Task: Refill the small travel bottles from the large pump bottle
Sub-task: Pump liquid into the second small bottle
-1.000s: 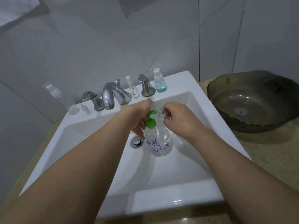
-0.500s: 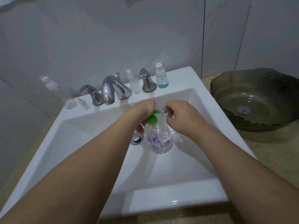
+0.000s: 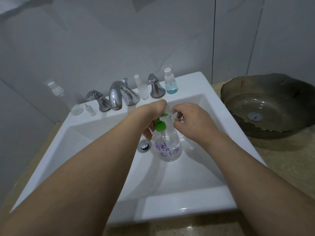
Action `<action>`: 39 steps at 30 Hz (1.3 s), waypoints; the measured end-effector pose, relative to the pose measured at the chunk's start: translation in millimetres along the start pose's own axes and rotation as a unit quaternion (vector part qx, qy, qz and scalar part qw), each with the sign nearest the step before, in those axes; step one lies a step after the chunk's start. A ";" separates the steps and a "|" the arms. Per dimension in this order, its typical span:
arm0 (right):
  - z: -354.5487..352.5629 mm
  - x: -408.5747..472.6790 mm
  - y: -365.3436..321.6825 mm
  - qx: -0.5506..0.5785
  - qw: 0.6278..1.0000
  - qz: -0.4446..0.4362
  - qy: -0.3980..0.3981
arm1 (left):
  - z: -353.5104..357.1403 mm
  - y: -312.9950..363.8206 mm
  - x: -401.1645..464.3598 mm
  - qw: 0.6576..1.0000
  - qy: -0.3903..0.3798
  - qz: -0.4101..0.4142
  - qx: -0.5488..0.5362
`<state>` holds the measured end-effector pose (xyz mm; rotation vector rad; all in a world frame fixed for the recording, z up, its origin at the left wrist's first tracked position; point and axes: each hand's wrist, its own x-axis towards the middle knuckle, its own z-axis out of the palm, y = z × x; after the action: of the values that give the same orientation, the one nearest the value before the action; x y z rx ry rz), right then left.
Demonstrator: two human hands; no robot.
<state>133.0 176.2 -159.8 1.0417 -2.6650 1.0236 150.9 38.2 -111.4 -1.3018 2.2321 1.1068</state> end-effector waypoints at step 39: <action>3.6 -0.8 -1.3 0.010 0.998 0.017 -0.061 | 12.1 -7.1 -16.0 0.995 -0.002 0.066 -0.081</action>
<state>134.9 173.8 -162.1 1.1008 -2.7841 1.0277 164.1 54.8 -112.7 -1.2252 2.2948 1.3614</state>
